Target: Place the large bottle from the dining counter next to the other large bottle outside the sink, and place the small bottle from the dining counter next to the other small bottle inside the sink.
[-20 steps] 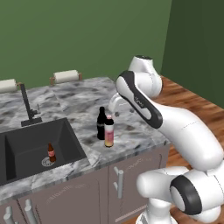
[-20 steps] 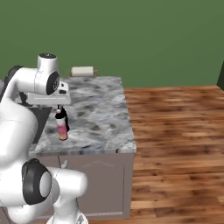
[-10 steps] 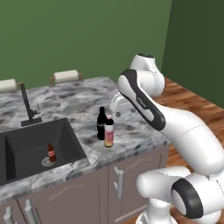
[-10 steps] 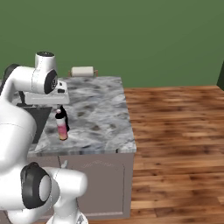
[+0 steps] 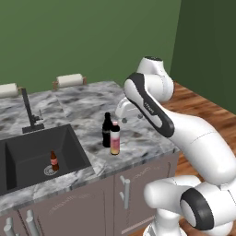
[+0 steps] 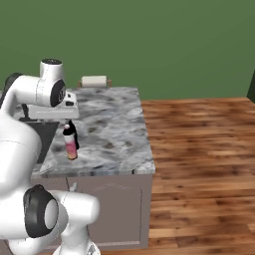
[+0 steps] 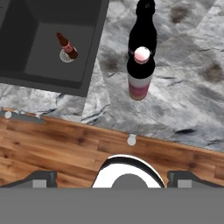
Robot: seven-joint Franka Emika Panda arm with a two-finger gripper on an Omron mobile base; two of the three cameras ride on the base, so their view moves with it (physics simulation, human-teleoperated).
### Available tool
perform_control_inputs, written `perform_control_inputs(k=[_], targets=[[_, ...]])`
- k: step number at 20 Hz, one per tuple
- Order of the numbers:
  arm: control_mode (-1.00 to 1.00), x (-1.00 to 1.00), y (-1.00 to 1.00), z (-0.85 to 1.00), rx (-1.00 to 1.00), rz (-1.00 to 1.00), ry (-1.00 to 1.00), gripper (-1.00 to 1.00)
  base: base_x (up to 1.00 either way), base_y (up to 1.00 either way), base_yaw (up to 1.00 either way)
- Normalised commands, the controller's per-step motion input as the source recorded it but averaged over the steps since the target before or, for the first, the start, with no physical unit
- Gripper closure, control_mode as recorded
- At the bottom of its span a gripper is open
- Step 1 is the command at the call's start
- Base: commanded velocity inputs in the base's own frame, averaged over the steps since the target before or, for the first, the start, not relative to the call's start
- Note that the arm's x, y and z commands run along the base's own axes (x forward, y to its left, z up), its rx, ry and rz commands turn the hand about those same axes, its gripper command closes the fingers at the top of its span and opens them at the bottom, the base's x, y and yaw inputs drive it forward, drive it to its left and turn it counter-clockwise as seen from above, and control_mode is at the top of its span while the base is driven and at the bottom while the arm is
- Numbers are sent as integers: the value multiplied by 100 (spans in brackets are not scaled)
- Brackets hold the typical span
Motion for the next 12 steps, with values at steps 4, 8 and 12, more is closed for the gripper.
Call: perform_control_inputs(k=[4, 8, 12], targets=[[100, 0, 0, 0, 0, 0, 0, -100, -88, 0, 0], [100, 0, 0, 0, 0, 0, 0, -100, -92, 0, 0], [100, 0, 0, 0, 0, 0, 0, -100, -20, -33, 9]])
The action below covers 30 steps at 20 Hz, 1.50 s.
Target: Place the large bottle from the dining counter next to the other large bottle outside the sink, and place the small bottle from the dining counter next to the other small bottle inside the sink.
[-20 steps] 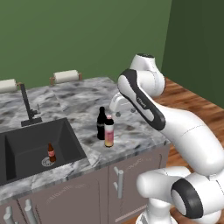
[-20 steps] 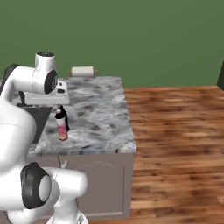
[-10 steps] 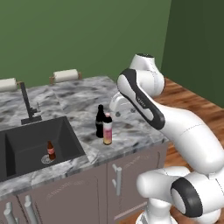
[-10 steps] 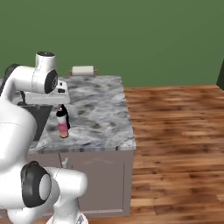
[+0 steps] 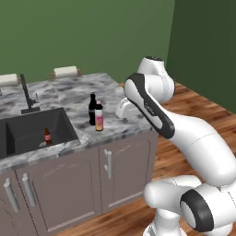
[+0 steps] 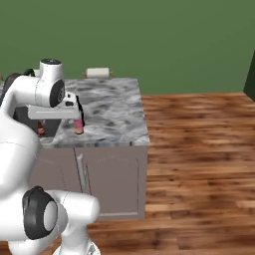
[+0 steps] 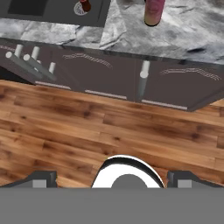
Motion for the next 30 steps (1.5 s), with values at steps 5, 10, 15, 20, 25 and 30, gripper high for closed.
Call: perform_control_inputs(k=[5, 10, 15, 20, 25, 30], targets=[[100, 0, 0, 0, 0, 0, 0, -100, 8, -65, 27], [100, 0, 0, 0, 0, 0, 0, -100, 26, -71, 40], [100, 0, 0, 0, 0, 0, 0, -100, 24, -67, 43], [100, 0, 0, 0, 0, 0, 0, -100, 34, -61, 46], [100, 0, 0, 0, 0, 0, 0, -100, 52, -60, 46], [100, 0, 0, 0, 0, 0, 0, -100, 24, -75, 45]])
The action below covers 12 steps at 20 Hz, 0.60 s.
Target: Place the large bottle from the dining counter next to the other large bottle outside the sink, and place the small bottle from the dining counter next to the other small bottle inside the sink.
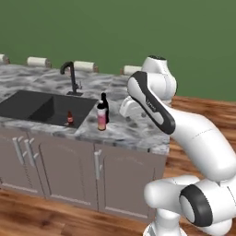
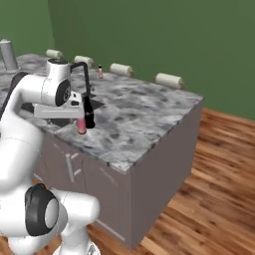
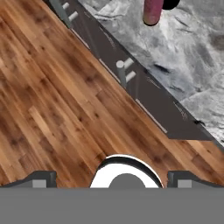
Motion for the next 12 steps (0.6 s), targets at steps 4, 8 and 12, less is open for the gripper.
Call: perform_control_inputs(k=[4, 8, 12], targets=[[100, 0, 0, 0, 0, 0, 0, -100, -2, -81, 40], [100, 0, 0, 0, 0, 0, 0, -100, -1, -78, 45], [100, 0, 0, 0, 0, 0, 0, -100, 10, -86, 47]])
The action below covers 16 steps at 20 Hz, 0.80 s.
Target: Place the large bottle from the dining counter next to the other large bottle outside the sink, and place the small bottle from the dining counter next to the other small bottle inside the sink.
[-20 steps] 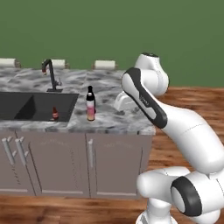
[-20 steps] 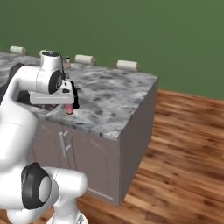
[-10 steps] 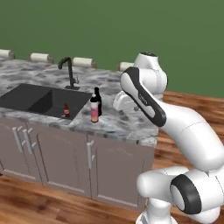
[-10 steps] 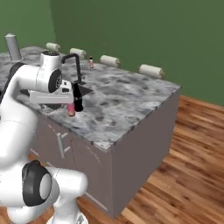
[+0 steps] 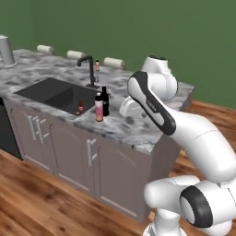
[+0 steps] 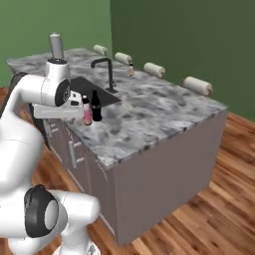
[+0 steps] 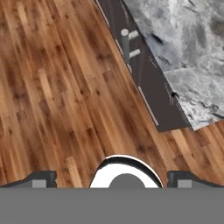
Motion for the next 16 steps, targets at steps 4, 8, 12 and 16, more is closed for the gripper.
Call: perform_control_inputs(k=[4, 8, 12, 16], targets=[[100, 0, 0, 0, 0, 0, 0, -100, 22, -94, 48], [100, 0, 0, 0, 0, 0, 0, -100, 6, -100, 48], [100, 0, 0, 0, 0, 0, 0, -100, 8, -100, 45], [100, 0, 0, 0, 0, 0, 0, -100, 8, -100, 45]])
